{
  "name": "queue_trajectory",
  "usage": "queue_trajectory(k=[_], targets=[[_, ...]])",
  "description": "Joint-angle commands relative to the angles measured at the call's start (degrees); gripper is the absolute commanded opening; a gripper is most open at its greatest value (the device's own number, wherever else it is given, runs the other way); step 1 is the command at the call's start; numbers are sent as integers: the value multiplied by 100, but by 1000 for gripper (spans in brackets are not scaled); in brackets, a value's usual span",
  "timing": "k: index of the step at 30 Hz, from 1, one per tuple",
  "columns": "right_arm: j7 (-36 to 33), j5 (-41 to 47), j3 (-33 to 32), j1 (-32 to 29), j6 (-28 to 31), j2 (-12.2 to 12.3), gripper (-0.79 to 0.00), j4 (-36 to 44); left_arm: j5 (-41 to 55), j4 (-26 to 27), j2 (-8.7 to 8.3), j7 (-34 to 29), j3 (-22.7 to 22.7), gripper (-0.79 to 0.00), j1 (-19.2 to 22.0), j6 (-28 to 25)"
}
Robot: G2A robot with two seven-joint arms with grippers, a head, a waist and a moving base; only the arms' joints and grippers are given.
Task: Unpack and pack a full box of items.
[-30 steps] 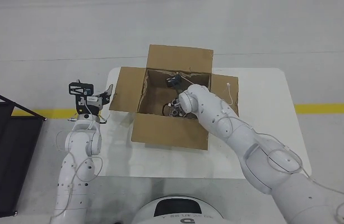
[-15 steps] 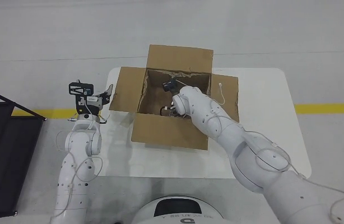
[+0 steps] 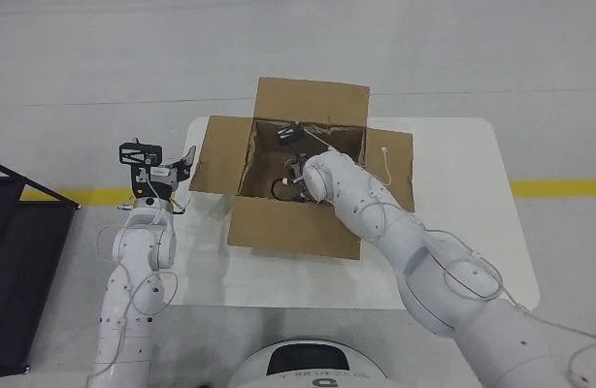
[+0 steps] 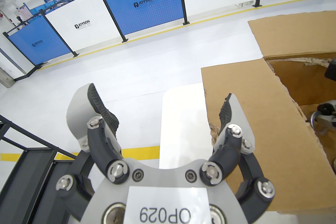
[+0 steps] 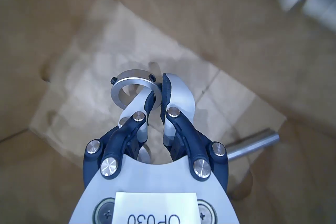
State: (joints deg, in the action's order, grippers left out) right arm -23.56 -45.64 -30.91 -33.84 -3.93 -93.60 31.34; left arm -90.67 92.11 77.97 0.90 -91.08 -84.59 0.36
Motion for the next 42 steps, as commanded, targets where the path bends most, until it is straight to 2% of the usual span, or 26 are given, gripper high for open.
queue_trajectory(k=[1,5,8,12,14,16,21,24,26,27,37,39,42], targets=[[797,-79,-231,-285,244,215,-785,345,0,0,0,0,0,0,0,0],[1998,-626,-859,-1220,656,815,-785,1621,0,0,0,0,0,0,0,0],[2408,-1255,-1656,-2354,727,1349,-785,3335,0,0,0,0,0,0,0,0],[1995,-1856,-2831,-3978,1042,1871,-785,5789,0,0,0,0,0,0,0,0],[1573,-2036,-3183,-4462,1077,1989,-785,6629,0,0,0,0,0,0,0,0],[1195,-2289,-3288,-4706,846,2029,-785,7201,0,0,0,0,0,0,0,0],[646,-2565,-3226,-4762,369,2015,-785,7739,0,0,0,0,0,0,0,0],[548,-2361,-3347,-4714,198,2000,-785,7798,0,0,0,0,0,0,0,0],[602,-1967,-3508,-4746,222,1997,-785,7817,0,0,0,0,0,0,0,0],[429,-1739,-3593,-4771,425,2011,-785,7746,0,0,0,0,0,0,0,0],[599,-1856,-3613,-4820,283,2008,-785,7735,0,0,0,0,0,0,0,0],[794,-1925,-3679,-5008,194,2018,-785,7933,0,0,0,0,0,0,0,0],[781,-1902,-4108,-5464,535,2101,-785,8276,0,0,0,0,0,0,0,0]])
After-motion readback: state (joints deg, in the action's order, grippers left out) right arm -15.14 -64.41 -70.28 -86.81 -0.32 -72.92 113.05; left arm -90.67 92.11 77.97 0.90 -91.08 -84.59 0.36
